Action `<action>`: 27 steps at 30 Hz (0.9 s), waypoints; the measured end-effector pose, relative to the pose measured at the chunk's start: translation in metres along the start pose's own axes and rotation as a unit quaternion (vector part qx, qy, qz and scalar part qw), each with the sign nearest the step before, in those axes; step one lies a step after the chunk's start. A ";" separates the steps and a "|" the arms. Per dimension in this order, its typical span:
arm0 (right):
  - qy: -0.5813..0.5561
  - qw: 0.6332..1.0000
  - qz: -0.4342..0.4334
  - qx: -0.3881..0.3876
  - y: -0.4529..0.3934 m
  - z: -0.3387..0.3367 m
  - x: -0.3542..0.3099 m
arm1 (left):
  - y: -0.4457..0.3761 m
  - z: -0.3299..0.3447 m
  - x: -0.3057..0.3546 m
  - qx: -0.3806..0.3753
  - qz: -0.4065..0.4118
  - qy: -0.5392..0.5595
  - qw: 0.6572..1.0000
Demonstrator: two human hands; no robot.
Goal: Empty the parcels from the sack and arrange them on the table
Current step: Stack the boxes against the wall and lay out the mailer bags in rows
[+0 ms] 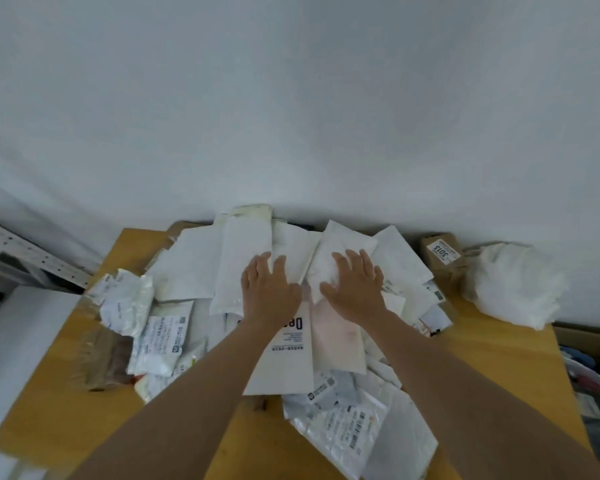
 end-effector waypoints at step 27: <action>-0.138 0.973 0.185 0.021 0.048 0.102 -0.170 | 0.068 0.029 -0.279 -0.091 -0.051 0.142 0.984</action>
Point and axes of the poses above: each hand's wrist, its own y-axis away from the middle knuckle, its own z-axis out of the palm, x = y × z, the point moved 6 cm from there along -y, towards the middle knuckle, and after that the axes turned 7 degrees about z, right-handed, at the moved point
